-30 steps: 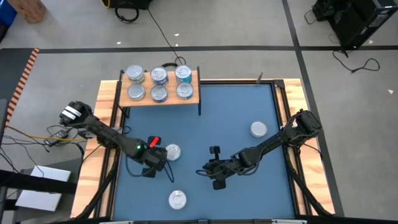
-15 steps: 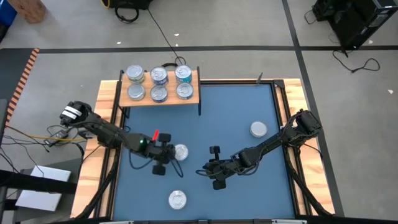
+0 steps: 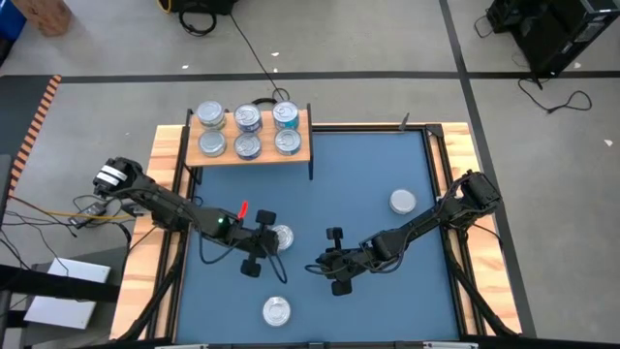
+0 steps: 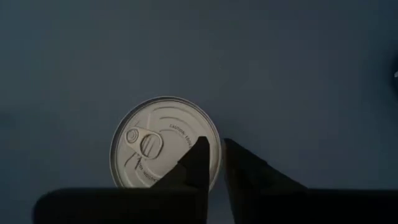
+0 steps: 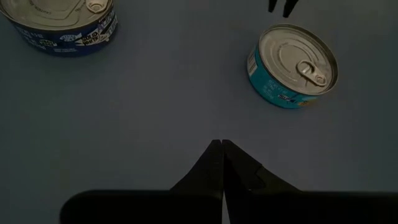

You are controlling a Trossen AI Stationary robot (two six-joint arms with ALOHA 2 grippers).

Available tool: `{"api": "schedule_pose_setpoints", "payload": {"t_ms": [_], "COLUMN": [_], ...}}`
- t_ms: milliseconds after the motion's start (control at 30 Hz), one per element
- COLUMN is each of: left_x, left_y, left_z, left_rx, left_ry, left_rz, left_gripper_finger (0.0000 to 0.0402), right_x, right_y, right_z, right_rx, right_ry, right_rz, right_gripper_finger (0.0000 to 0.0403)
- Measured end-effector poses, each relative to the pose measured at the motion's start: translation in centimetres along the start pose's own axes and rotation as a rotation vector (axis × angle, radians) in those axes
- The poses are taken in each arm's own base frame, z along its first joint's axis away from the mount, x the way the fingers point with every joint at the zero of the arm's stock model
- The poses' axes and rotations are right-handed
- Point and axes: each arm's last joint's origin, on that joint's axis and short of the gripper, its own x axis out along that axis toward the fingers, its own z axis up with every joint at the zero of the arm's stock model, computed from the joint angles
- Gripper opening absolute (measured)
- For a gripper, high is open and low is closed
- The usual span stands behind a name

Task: Stack canned seafood by type on shelf
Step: Stack the yellow blue tuna can on top of the yellow blue tuna can on the shelf

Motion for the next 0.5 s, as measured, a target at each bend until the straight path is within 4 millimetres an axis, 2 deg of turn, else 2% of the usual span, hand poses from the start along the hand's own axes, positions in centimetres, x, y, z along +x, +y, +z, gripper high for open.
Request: {"api": "schedule_pose_setpoints", "payload": {"t_ms": [267,500], "left_x": [2.2,3.4], "left_y": [-1.3,-1.6], "left_z": [-0.6,-1.0], "left_rx": [0.083,0.086], "left_ry": [0.063,0.106], "left_rz": [0.041,0.081], "left_gripper_finger": [0.0095,0.01], "right_x": [0.0,0.0], "right_y": [0.0,0.0], "right_z": [0.0,0.0], "right_rx": [0.0,0.0], "right_ry": [0.001,0.001], "right_rz": [0.0,0.0], "right_gripper_finger": [0.0008,0.0008]}}
